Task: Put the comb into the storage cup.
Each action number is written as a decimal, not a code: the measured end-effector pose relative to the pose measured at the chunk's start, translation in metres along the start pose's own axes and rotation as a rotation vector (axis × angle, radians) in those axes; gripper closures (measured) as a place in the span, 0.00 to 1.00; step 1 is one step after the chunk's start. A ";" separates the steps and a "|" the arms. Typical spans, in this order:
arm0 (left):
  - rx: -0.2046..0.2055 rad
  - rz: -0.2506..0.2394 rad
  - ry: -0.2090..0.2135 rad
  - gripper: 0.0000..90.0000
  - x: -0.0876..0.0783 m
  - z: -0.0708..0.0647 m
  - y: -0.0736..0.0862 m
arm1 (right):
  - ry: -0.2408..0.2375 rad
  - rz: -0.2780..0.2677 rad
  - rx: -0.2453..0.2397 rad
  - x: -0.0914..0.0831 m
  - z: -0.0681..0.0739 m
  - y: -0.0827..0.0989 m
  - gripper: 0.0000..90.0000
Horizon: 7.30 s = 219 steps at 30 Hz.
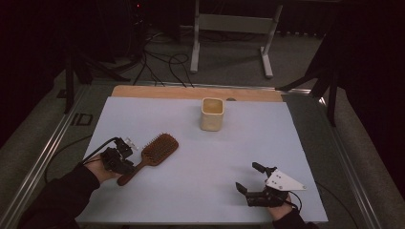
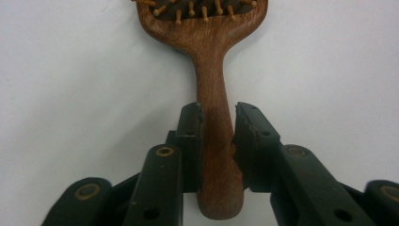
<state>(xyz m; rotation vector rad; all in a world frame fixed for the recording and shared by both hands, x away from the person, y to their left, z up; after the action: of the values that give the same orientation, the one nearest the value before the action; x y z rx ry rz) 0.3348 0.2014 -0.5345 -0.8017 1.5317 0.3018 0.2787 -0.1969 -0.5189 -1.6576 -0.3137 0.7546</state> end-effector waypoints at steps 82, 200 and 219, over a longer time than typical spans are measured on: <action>-0.021 0.192 0.030 0.79 0.040 0.015 -0.031 | -0.007 0.008 -0.004 0.001 0.001 0.001 0.10; 0.121 -0.650 0.132 0.82 0.018 -0.073 -0.072 | -0.035 -0.012 0.071 -0.002 0.007 -0.091 0.10; 0.142 -0.709 0.155 0.82 0.012 -0.075 -0.071 | -0.075 -0.028 0.098 0.039 0.011 -0.138 0.10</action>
<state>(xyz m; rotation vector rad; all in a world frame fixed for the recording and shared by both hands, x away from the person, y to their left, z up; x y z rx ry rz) 0.3236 0.0999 -0.5152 -1.2117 1.2937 -0.3945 0.3285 -0.1324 -0.4001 -1.5324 -0.3463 0.8004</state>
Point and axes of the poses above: each handheld gripper's, and its own axes: x roughly forward along the jaws, y roughly out of its underside, z roughly to its left, the point moved 8 cm from there along x, roughly forward along the jaws, and after that the axes turned 8 degrees about y, right-handed, at the moved point
